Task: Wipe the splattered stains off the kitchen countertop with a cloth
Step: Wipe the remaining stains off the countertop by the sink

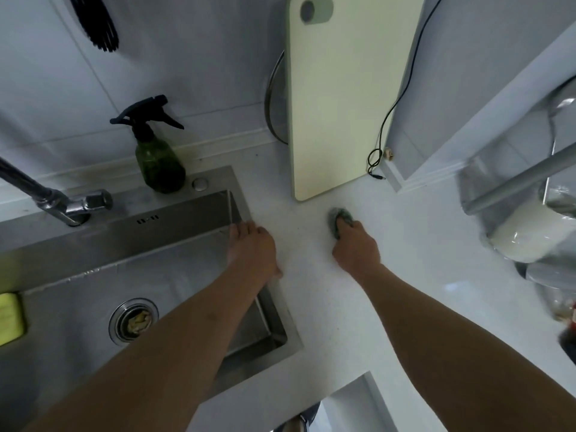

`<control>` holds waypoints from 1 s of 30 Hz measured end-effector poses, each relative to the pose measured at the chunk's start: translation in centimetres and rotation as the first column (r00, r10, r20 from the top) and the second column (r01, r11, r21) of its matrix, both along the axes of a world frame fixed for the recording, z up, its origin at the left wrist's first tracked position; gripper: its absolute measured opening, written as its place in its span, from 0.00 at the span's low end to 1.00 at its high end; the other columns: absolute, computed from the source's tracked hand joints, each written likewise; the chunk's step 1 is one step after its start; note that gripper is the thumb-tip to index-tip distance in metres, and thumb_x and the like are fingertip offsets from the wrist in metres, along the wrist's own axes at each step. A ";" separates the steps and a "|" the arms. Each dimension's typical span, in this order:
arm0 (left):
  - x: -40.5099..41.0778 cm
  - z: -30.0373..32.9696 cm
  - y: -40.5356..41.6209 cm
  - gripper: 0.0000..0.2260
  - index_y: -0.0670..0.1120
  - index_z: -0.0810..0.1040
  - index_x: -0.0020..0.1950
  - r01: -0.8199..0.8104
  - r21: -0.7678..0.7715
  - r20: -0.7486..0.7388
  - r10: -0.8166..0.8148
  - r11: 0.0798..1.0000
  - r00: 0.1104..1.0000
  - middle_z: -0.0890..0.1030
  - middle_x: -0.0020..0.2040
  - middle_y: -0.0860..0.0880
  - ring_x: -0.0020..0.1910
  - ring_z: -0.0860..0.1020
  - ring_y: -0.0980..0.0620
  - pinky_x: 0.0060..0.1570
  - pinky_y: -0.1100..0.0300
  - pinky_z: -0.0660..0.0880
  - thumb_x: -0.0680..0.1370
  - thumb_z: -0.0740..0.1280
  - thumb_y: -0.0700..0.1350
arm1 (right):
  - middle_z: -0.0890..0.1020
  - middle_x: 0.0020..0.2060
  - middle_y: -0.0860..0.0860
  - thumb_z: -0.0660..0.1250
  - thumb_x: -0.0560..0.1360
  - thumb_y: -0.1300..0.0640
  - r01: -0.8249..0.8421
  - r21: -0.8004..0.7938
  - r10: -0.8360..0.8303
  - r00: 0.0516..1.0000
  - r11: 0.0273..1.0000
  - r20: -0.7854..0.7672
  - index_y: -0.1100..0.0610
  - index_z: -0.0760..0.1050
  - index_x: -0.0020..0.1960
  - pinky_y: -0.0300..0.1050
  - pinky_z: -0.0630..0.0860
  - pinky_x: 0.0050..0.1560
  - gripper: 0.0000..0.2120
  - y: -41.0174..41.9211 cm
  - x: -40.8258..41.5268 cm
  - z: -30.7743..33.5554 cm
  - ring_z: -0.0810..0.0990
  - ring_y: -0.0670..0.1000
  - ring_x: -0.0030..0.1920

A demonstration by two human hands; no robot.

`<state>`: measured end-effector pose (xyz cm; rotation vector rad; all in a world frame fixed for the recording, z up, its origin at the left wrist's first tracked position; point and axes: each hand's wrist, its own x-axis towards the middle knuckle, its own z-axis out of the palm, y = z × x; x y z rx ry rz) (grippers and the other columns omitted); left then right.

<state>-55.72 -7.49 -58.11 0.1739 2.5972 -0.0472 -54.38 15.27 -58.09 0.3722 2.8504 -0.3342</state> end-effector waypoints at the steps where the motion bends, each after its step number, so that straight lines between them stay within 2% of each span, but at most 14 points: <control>1: 0.0 -0.1 0.0 0.59 0.38 0.57 0.82 0.001 0.008 -0.001 -0.001 1.000 1.000 0.58 0.81 0.34 0.81 0.56 0.34 0.79 0.38 0.46 0.65 0.77 0.70 | 0.73 0.62 0.56 0.61 0.74 0.60 0.095 0.012 -0.095 0.995 0.995 0.006 0.52 0.66 0.75 0.52 0.75 0.57 0.29 2.0 0.1 0.1 0.79 0.62 0.57; 3: 0.1 -0.2 -0.2 0.58 0.38 0.57 0.82 -0.001 0.028 -0.003 0.001 1.000 1.000 0.58 0.81 0.35 0.81 0.56 0.35 0.80 0.38 0.48 0.64 0.77 0.70 | 0.73 0.64 0.57 0.61 0.74 0.59 0.239 0.020 -0.239 0.970 0.971 0.031 0.52 0.67 0.75 0.52 0.73 0.59 0.29 3.8 0.2 0.2 0.78 0.62 0.59; 5: 0.2 -0.2 -0.3 0.58 0.39 0.59 0.81 -0.003 0.035 -0.011 0.003 0.999 1.000 0.60 0.81 0.36 0.80 0.57 0.35 0.80 0.39 0.50 0.64 0.76 0.70 | 0.72 0.66 0.56 0.61 0.74 0.59 0.261 -0.013 -0.260 0.965 0.965 0.043 0.50 0.67 0.75 0.52 0.73 0.60 0.29 1.9 -0.1 0.2 0.78 0.61 0.61; 8: 0.2 0.1 -0.1 0.55 0.39 0.61 0.80 0.000 0.037 -0.027 0.001 0.999 1.000 0.63 0.79 0.37 0.79 0.59 0.36 0.79 0.40 0.52 0.65 0.76 0.70 | 0.71 0.70 0.53 0.62 0.73 0.59 0.043 -0.099 -0.043 0.999 0.994 0.002 0.42 0.67 0.75 0.52 0.75 0.59 0.31 -4.8 -0.5 -0.2 0.79 0.61 0.61; 10: 0.2 0.5 -0.1 0.52 0.40 0.63 0.79 0.017 0.028 -0.056 -0.015 0.999 0.998 0.66 0.77 0.37 0.78 0.62 0.37 0.78 0.40 0.55 0.67 0.75 0.70 | 0.72 0.71 0.52 0.65 0.73 0.57 -0.171 -0.122 0.172 0.985 0.978 0.001 0.42 0.67 0.75 0.52 0.76 0.60 0.32 -9.1 -0.6 -0.3 0.79 0.60 0.62; 12: 0.4 0.8 0.1 0.49 0.41 0.64 0.79 0.031 0.012 -0.051 -0.030 0.999 0.998 0.67 0.77 0.38 0.77 0.63 0.38 0.78 0.40 0.56 0.68 0.74 0.70 | 0.73 0.69 0.52 0.68 0.73 0.54 -0.308 -0.117 0.314 0.949 0.944 0.036 0.41 0.67 0.75 0.51 0.76 0.60 0.31 -10.7 -0.5 -0.4 0.79 0.58 0.62; 13: 0.3 1.0 0.3 0.50 0.41 0.64 0.79 0.035 0.000 -0.041 -0.035 0.999 0.999 0.66 0.77 0.38 0.77 0.63 0.37 0.78 0.40 0.55 0.68 0.74 0.70 | 0.74 0.66 0.51 0.68 0.73 0.54 -0.324 -0.110 0.330 0.943 0.940 0.043 0.41 0.68 0.74 0.50 0.77 0.57 0.31 -10.2 -0.4 -0.3 0.79 0.58 0.60; 15: 0.2 1.3 0.3 0.52 0.38 0.63 0.79 0.037 -0.023 -0.013 -0.038 0.999 0.999 0.65 0.78 0.36 0.78 0.62 0.36 0.78 0.40 0.54 0.67 0.75 0.69 | 0.74 0.62 0.52 0.64 0.74 0.58 -0.265 -0.104 0.270 0.962 0.959 0.036 0.40 0.67 0.74 0.49 0.76 0.53 0.30 -7.3 -0.1 -0.2 0.79 0.59 0.57; 18: 0.2 1.5 0.2 0.54 0.36 0.61 0.79 0.053 -0.024 -0.005 -0.053 0.998 0.999 0.63 0.79 0.34 0.78 0.61 0.36 0.79 0.40 0.55 0.67 0.76 0.70 | 0.72 0.62 0.53 0.60 0.74 0.59 -0.104 -0.065 0.108 0.992 0.992 0.064 0.38 0.65 0.75 0.50 0.75 0.54 0.32 -0.4 0.5 0.0 0.78 0.61 0.58; 22: 0.5 1.4 -0.2 0.55 0.37 0.58 0.81 0.060 0.003 -0.009 -0.060 0.998 0.998 0.60 0.80 0.35 0.79 0.60 0.36 0.79 0.42 0.57 0.68 0.74 0.70 | 0.71 0.62 0.54 0.59 0.73 0.60 0.080 0.146 -0.096 0.990 0.986 0.103 0.34 0.60 0.74 0.53 0.73 0.52 0.34 6.4 0.4 1.2 0.75 0.62 0.61; 24: 0.5 1.1 -0.4 0.56 0.37 0.55 0.82 0.058 0.035 -0.003 -0.058 0.998 0.998 0.57 0.82 0.35 0.81 0.57 0.36 0.80 0.42 0.55 0.69 0.74 0.70 | 0.71 0.67 0.55 0.58 0.75 0.60 0.164 0.160 -0.180 0.980 0.973 0.088 0.42 0.62 0.75 0.55 0.74 0.55 0.31 6.4 -0.7 0.9 0.72 0.63 0.64; 26: 0.6 0.8 -0.7 0.57 0.38 0.53 0.83 0.044 0.069 0.007 -0.044 0.997 0.999 0.54 0.83 0.37 0.82 0.54 0.37 0.81 0.42 0.53 0.69 0.74 0.70 | 0.72 0.69 0.57 0.57 0.76 0.60 0.267 0.079 -0.270 0.962 0.961 0.039 0.52 0.64 0.75 0.54 0.74 0.60 0.27 3.8 -2.0 0.3 0.74 0.64 0.65; 28: 0.4 0.6 -0.8 0.57 0.39 0.53 0.83 0.034 0.075 0.001 -0.034 0.997 0.999 0.54 0.83 0.37 0.82 0.54 0.38 0.81 0.42 0.53 0.68 0.75 0.70 | 0.74 0.67 0.58 0.58 0.75 0.62 0.210 0.030 -0.211 0.978 0.977 0.001 0.56 0.66 0.74 0.50 0.74 0.55 0.27 -0.2 -2.9 -0.1 0.78 0.63 0.62; 30: 0.4 0.7 -0.8 0.55 0.39 0.57 0.82 0.040 0.069 -0.017 -0.039 0.997 0.999 0.57 0.82 0.38 0.81 0.56 0.39 0.80 0.43 0.55 0.68 0.74 0.70 | 0.78 0.61 0.58 0.62 0.73 0.61 -0.002 0.014 0.003 1.000 1.000 -0.004 0.57 0.68 0.71 0.48 0.73 0.48 0.26 -5.3 -2.6 -0.1 0.81 0.62 0.57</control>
